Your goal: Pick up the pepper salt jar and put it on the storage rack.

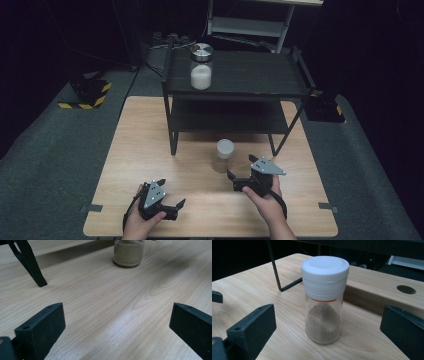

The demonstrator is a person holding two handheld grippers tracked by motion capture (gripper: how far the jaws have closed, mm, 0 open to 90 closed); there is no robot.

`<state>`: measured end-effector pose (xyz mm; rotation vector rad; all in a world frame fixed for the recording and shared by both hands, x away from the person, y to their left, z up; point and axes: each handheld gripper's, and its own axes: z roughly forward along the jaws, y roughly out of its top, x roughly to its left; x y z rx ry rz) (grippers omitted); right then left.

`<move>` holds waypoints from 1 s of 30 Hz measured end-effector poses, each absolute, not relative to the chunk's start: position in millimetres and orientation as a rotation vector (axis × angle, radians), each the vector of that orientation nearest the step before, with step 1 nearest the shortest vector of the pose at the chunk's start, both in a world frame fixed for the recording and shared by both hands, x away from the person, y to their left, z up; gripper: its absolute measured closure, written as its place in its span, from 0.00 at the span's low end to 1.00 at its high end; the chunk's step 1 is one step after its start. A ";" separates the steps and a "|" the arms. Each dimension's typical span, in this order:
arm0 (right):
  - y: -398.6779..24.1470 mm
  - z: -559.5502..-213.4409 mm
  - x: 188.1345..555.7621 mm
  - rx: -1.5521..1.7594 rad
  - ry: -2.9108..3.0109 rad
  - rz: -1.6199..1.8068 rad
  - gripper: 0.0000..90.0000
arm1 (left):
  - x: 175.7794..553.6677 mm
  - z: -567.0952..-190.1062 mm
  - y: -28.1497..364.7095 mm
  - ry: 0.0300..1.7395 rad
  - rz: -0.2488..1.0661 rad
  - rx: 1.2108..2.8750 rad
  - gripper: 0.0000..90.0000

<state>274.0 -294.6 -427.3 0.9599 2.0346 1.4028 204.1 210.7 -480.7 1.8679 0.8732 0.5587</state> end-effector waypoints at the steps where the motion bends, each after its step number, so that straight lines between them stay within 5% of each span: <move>1: -293.3 -428.2 275.3 0.961 2.034 1.404 0.01 | 204.0 -480.7 210.6 0.872 0.559 1.869 0.01; 19: -270.0 -428.9 307.4 0.984 2.047 1.414 0.01 | 205.6 -475.9 205.9 0.870 0.558 1.914 0.01; 30: -260.2 -433.4 317.1 0.982 2.051 1.403 0.14 | 204.8 -476.7 207.3 0.870 0.555 1.906 0.01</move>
